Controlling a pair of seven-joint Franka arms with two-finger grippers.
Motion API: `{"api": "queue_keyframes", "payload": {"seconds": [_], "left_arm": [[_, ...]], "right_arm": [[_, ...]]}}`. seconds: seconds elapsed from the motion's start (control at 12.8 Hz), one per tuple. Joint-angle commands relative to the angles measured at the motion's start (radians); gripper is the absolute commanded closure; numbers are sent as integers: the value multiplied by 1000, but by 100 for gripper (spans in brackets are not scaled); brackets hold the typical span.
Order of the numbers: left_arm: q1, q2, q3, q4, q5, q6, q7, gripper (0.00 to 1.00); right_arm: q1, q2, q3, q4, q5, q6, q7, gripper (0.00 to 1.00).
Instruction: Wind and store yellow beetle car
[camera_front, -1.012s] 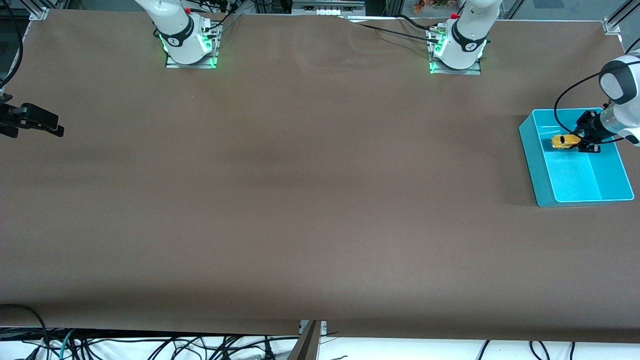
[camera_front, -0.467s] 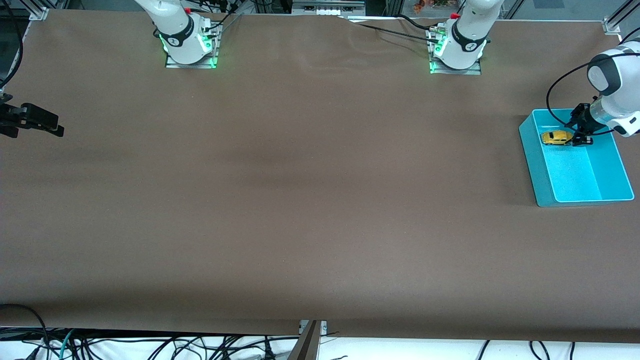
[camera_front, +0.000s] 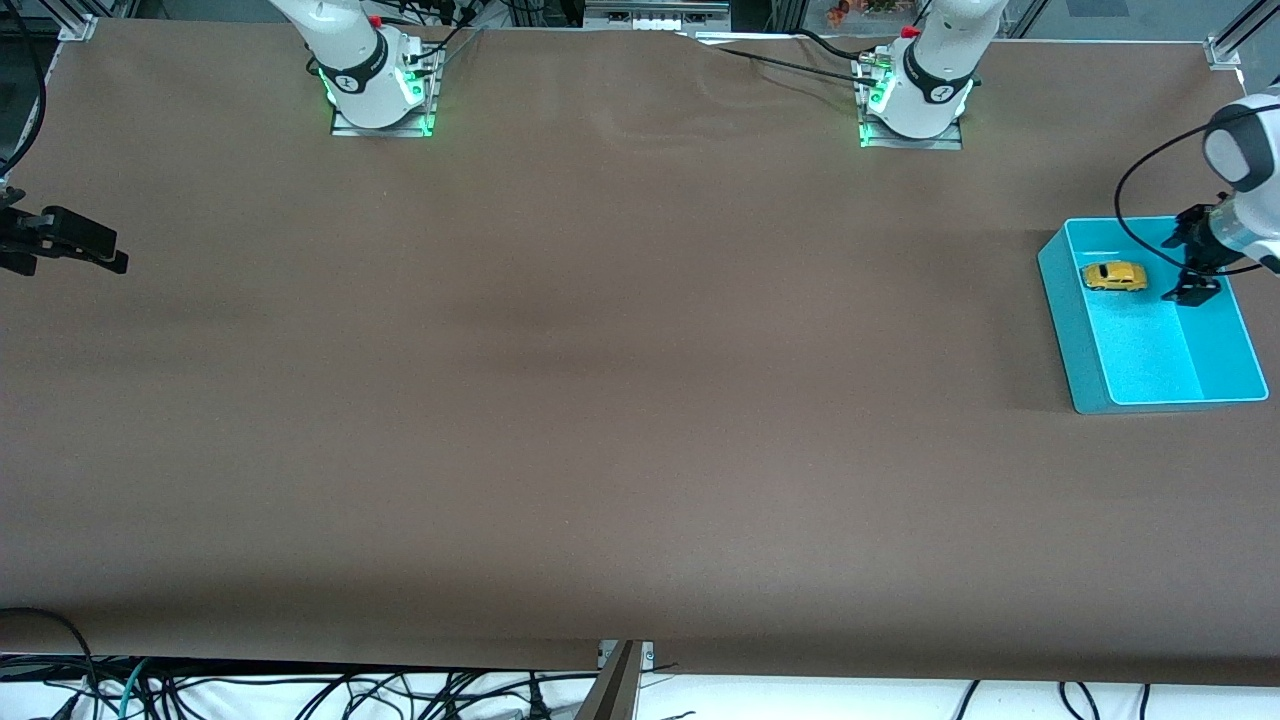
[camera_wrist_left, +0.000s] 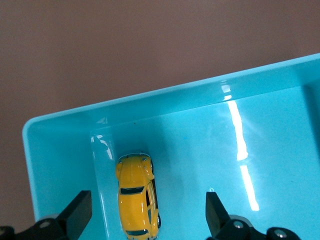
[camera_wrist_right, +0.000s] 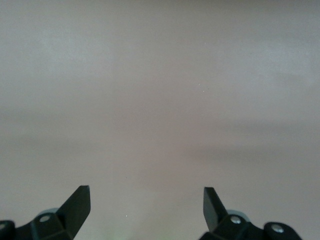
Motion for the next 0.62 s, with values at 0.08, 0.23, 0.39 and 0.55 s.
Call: {"api": "queue_keyframes", "payload": {"seconds": [0.08, 0.23, 0.39, 0.55], "left_arm": [[9, -11, -167, 209, -29, -284, 18, 0], [-11, -13, -233, 327, -93, -390, 18, 0], [-154, -13, -227, 468, -173, -482, 18, 0], [-308, -6, -221, 522, -164, -482, 9, 0]], "right_arm": [[-3, -8, 1, -5, 3, 1, 13, 0], [-3, -8, 1, -5, 1, 1, 13, 0], [-3, -8, 1, -5, 3, 1, 13, 0], [-5, -8, 2, -5, 3, 1, 14, 0]]}}
